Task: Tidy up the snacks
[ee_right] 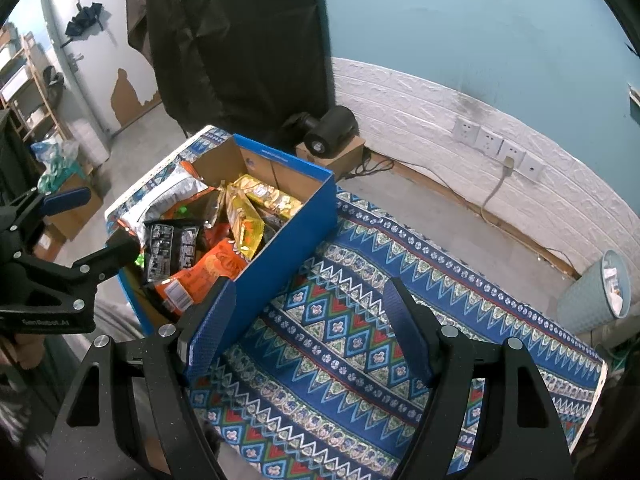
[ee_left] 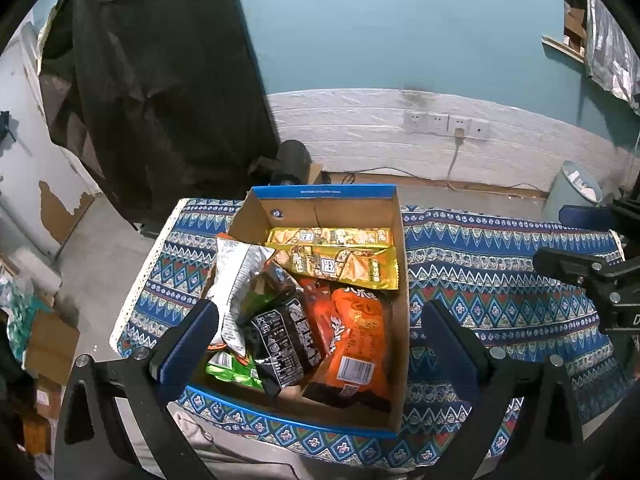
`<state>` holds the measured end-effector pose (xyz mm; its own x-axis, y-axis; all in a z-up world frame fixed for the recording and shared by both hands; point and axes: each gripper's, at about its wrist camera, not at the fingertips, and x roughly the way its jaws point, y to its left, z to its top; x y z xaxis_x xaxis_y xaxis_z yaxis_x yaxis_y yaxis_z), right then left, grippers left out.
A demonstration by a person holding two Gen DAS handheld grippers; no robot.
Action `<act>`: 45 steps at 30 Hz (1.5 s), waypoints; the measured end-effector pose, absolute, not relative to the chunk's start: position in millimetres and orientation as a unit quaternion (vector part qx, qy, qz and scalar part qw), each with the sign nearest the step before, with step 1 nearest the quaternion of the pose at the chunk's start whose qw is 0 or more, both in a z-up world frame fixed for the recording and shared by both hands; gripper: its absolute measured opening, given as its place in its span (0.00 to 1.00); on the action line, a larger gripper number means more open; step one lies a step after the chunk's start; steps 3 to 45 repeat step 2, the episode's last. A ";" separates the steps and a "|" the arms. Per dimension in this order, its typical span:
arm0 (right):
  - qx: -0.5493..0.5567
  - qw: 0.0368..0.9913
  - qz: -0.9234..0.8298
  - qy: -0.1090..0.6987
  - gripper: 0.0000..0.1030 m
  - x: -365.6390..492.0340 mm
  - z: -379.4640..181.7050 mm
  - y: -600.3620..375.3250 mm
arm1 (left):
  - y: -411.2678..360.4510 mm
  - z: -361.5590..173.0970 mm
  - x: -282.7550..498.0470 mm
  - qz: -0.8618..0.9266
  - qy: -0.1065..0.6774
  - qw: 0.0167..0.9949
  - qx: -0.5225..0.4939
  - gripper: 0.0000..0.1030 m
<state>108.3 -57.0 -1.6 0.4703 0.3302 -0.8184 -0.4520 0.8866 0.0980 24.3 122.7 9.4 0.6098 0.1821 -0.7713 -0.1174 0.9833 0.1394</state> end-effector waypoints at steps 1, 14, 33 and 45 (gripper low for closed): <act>-0.066 0.855 0.229 0.461 0.73 108.3 -1.6 -57.0 | 121.9 9.1 24.3 0.084 0.434 0.896 0.039 0.99; -0.066 0.855 0.229 0.461 0.73 108.3 -1.6 -56.9 | 121.5 9.0 24.5 0.083 0.435 0.896 0.040 0.99; -0.066 0.855 0.229 0.461 0.73 108.3 -1.6 -56.9 | 121.5 9.0 24.5 0.083 0.435 0.896 0.040 0.99; -0.066 0.855 0.229 0.461 0.73 108.3 -1.6 -56.9 | 121.5 9.0 24.5 0.083 0.435 0.896 0.040 0.99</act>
